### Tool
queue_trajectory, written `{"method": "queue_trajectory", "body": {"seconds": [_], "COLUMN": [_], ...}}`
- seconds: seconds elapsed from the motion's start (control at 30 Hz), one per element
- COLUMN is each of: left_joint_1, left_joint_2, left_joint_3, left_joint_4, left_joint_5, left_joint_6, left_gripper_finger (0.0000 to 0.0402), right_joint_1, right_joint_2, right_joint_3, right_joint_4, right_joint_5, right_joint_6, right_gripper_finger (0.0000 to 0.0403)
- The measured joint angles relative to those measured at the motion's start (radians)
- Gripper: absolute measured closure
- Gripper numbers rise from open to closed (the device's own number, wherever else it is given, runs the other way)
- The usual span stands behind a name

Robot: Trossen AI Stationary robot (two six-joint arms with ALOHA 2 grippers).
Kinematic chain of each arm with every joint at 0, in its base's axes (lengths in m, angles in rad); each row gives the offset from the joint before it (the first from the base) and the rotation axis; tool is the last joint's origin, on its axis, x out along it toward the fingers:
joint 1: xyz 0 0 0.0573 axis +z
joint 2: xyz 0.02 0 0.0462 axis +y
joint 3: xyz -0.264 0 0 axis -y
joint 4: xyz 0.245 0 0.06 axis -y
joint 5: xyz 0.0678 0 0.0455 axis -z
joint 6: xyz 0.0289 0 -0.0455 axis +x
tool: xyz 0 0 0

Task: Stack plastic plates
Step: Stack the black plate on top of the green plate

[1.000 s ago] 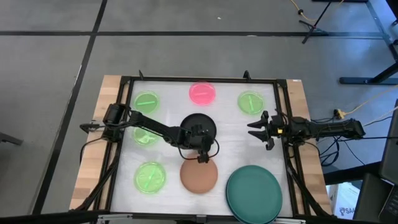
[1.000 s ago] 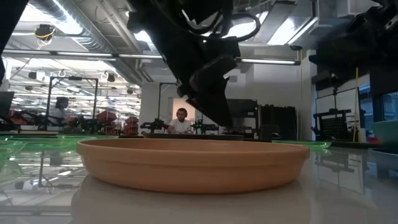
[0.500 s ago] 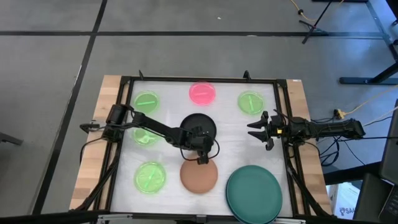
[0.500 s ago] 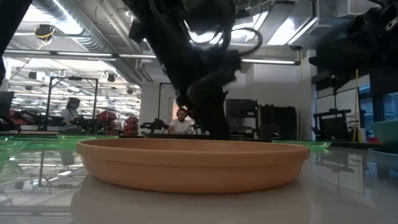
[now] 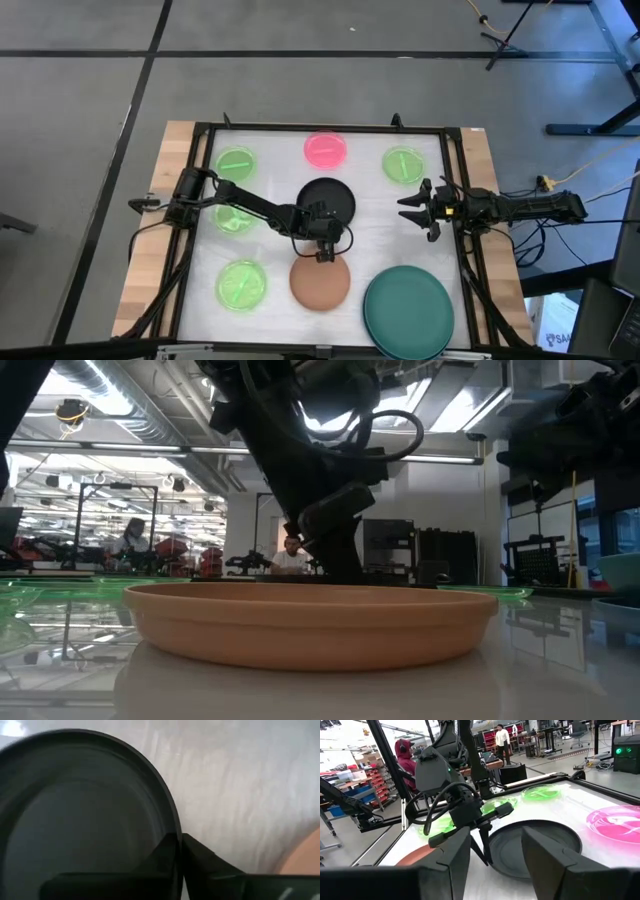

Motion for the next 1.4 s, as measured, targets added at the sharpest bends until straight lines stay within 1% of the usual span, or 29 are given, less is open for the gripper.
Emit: {"method": "queue_trajectory", "body": {"seconds": [0.23, 0.37, 0.47, 0.53, 0.67, 0.8, 0.87, 1.0, 1.17, 1.3, 1.4], "left_joint_1": [-0.012, -0.043, -0.071, -0.091, -0.129, -0.168, -0.183, -0.2, -0.205, -0.203, -0.203], "left_joint_2": [-0.007, -0.009, -0.009, -0.009, -0.009, -0.01, -0.005, 0.024, 0.098, 0.152, 0.209], "left_joint_3": [0.009, 0.077, 0.137, 0.172, 0.231, 0.242, 0.242, 0.243, 0.242, 0.252, 0.294], "left_joint_4": [-0.009, -0.017, -0.024, -0.022, -0.015, 0.091, 0.156, 0.321, 0.53, 0.63, 0.68], "left_joint_5": [0.008, 0.028, 0.035, 0.035, 0.066, 0.144, 0.185, 0.279, 0.426, 0.508, 0.569], "left_joint_6": [0.039, 0.099, 0.152, 0.179, 0.223, 0.284, 0.317, 0.362, 0.364, 0.352, 0.333], "left_gripper_finger": [0.0393, 0.0396, 0.0396, 0.0396, 0.0396, 0.0396, 0.0396, 0.0396, 0.0396, 0.0396, 0.0396], "right_joint_1": [0.0, 0.0, 0.0, 0.001, 0.001, 0.001, 0.001, 0.001, 0.001, 0.001, 0.0], "right_joint_2": [0.0, 0.0, 0.0, 0.0, 0.0, 0.0, 0.0, 0.0, 0.0, 0.0, 0.0], "right_joint_3": [0.0, 0.0, 0.0, 0.0, 0.001, 0.001, 0.001, 0.001, 0.001, 0.001, 0.001], "right_joint_4": [0.013, 0.059, 0.102, 0.15, 0.34, 0.431, 0.437, 0.434, 0.418, 0.424, 0.425], "right_joint_5": [0.0, -0.001, -0.031, -0.067, -0.142, -0.261, -0.285, -0.269, -0.263, -0.255, -0.253], "right_joint_6": [0.0, 0.0, 0.002, 0.022, 0.131, 0.186, 0.188, 0.189, 0.187, 0.185, 0.185], "right_gripper_finger": [0.0233, 0.0233, 0.0233, 0.0233, 0.0233, 0.0233, 0.0233, 0.0233, 0.0233, 0.0233, 0.0233]}}
